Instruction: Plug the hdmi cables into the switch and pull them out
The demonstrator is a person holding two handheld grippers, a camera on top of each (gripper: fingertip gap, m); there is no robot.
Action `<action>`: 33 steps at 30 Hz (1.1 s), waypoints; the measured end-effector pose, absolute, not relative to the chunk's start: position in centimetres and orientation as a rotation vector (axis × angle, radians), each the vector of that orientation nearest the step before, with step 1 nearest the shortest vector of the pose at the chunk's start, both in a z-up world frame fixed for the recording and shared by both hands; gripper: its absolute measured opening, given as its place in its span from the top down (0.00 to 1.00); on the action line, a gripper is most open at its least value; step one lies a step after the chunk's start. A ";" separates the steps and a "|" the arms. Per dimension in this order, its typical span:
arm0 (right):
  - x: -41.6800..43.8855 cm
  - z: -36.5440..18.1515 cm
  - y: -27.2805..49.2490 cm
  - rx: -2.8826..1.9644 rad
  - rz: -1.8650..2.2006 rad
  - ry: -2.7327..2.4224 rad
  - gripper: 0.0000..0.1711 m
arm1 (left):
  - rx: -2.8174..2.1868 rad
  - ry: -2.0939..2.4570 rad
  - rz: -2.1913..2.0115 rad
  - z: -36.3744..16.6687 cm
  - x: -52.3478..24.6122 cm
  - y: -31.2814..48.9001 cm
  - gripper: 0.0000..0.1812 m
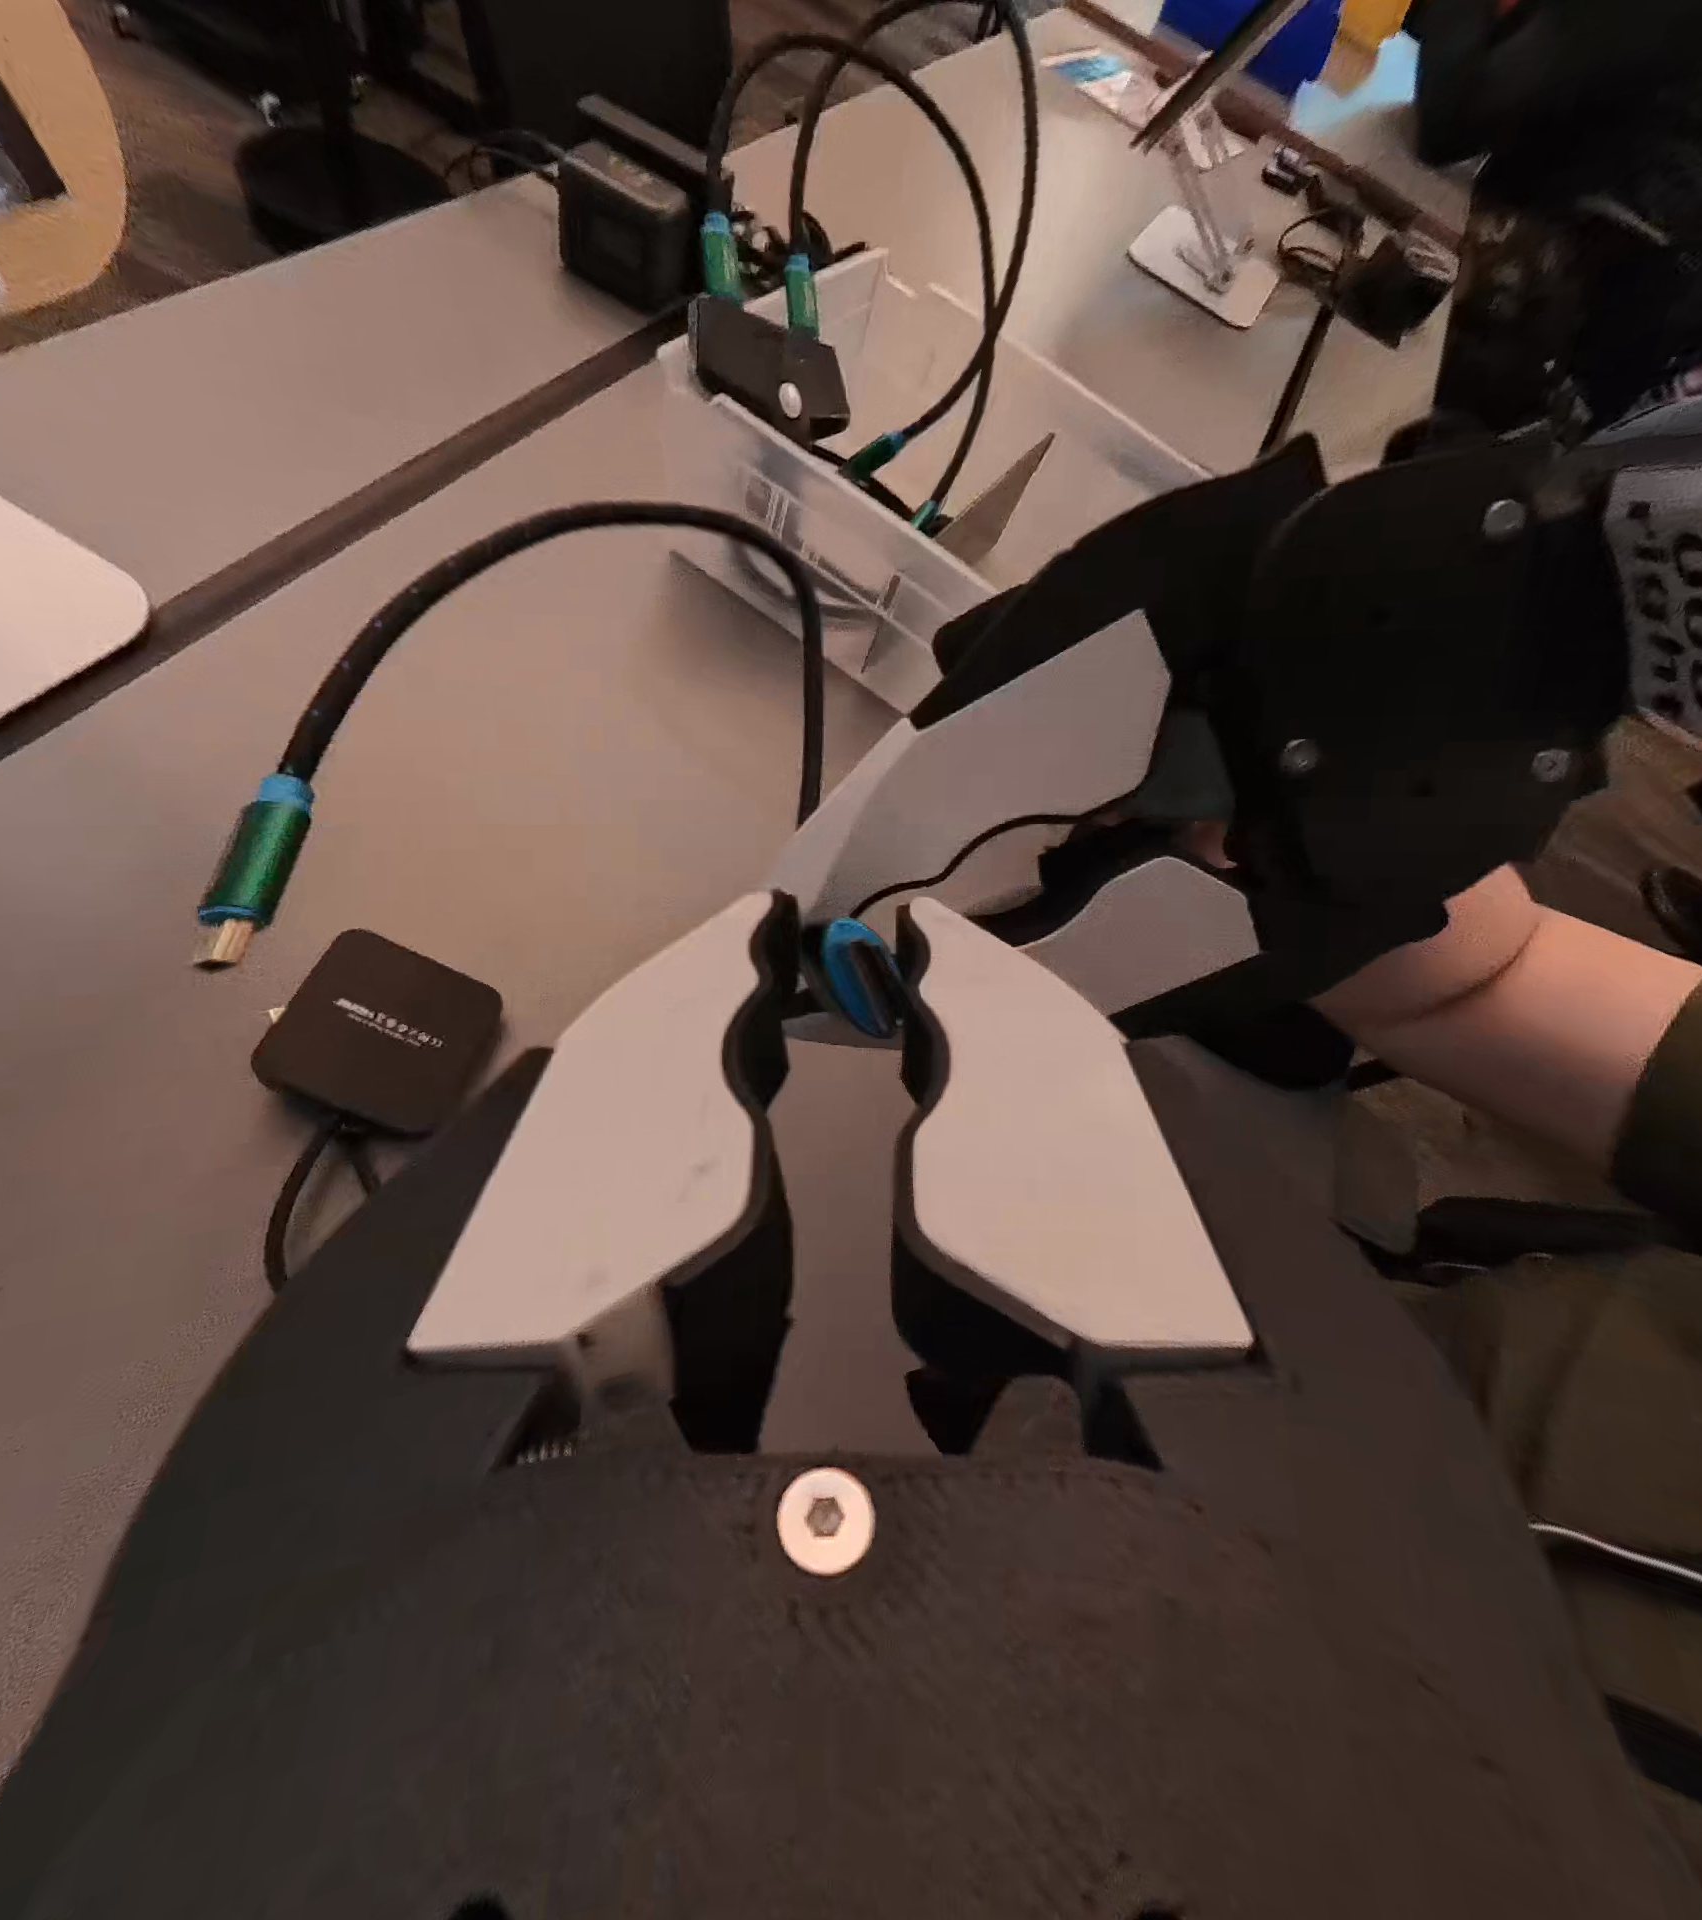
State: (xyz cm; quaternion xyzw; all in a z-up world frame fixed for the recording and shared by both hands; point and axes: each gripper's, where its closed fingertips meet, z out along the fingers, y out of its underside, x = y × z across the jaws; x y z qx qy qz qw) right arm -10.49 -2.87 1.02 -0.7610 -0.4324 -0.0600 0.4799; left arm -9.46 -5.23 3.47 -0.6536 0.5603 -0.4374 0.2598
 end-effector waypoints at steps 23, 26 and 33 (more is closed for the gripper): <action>-15.2 3.8 -3.7 -1.608 -0.013 -1.023 0.85 | -1.730 1.312 -1.356 6.4 -12.2 0.1 0.93; -15.3 3.2 -3.5 -1.628 -0.014 -1.019 0.85 | -1.718 1.296 -1.345 6.7 -12.4 0.3 0.93; -16.1 2.7 -1.9 -1.714 0.189 -0.747 0.69 | -1.678 1.212 -1.350 7.9 -12.4 0.6 0.93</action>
